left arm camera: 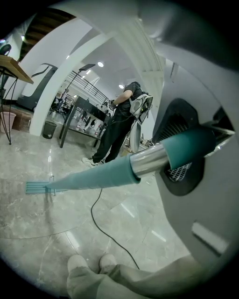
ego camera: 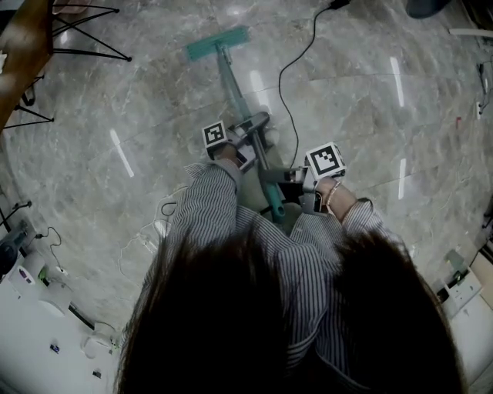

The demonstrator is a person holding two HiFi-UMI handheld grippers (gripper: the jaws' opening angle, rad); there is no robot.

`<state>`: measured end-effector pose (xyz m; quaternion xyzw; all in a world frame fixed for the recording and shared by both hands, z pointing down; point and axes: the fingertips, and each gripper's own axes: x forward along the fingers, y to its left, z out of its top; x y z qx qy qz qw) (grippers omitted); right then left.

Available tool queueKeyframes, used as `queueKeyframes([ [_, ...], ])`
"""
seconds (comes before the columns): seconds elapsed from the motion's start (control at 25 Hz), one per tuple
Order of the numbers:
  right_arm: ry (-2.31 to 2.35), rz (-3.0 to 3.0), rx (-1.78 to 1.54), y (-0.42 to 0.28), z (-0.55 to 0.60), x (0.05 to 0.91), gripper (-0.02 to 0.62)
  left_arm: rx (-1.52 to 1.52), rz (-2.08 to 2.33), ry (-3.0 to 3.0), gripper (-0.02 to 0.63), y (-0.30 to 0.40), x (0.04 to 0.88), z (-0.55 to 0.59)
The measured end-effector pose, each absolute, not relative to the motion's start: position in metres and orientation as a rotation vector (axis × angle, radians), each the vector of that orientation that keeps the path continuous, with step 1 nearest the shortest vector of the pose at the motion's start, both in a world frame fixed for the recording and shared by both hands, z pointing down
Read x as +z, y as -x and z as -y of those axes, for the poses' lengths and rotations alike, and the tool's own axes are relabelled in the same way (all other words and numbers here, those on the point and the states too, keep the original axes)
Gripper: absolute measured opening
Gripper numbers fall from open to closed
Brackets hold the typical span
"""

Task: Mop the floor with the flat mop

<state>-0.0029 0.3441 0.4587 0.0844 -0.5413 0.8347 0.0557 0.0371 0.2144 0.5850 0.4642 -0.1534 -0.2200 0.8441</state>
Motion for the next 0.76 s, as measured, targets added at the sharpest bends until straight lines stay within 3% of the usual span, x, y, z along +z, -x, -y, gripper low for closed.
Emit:
queueKeyframes([
  [0.76,-0.256,1.710,2.584,0.000,-0.337,0.454,0.179,-0.544,0.286,-0.979,0.083,-0.038,0.575,-0.206],
])
